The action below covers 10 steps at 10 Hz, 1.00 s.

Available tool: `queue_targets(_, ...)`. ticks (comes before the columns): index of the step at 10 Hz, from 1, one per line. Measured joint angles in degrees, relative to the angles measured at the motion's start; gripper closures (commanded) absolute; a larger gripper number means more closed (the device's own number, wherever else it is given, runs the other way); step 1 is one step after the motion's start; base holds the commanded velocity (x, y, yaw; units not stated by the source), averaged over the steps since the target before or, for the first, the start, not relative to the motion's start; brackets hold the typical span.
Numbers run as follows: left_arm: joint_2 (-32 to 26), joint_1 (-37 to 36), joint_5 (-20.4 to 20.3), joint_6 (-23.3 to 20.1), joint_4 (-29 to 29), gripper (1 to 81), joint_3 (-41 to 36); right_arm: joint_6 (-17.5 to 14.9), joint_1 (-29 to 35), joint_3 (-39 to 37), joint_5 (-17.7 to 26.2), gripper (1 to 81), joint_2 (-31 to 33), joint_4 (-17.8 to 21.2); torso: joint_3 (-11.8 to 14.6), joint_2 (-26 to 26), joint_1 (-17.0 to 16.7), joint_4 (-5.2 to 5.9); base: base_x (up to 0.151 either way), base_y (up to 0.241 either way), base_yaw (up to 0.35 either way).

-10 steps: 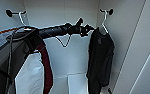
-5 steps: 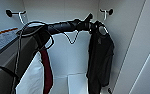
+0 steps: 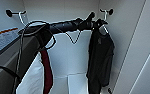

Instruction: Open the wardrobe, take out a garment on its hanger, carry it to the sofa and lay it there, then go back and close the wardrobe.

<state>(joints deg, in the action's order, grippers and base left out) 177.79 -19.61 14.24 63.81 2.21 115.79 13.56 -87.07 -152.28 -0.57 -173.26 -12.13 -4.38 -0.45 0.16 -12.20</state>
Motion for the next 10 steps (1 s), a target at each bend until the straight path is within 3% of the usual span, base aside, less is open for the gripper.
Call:
queue_targets(3, 2.3, 0.1, -1.6, 0.0, -0.1, 1.0, -0.2, 0.0, -0.3, -0.2, 0.3, 1.0, -0.3, 0.0, 0.0, 0.0, 0.0, 0.0, 0.0, 0.0, 0.0)
queue_targets(8, 2.1, 4.6, -9.5, 0.1, 0.4, 1.0, -0.1, 0.0, -0.7, -0.3, 0.4, 1.0, -0.8, 0.0, 0.0, 0.0, 0.0, 0.0, 0.0, 0.0, 0.0)
queue_targets(10, 2.1, 5.0, -10.5, 0.1, 0.7, 1.0, -0.2, 0.0, -0.7, -0.4, 0.4, 1.0, -1.3, 0.0, 0.0, 0.0, 0.0, 0.0, 0.0, 0.0, 0.0)
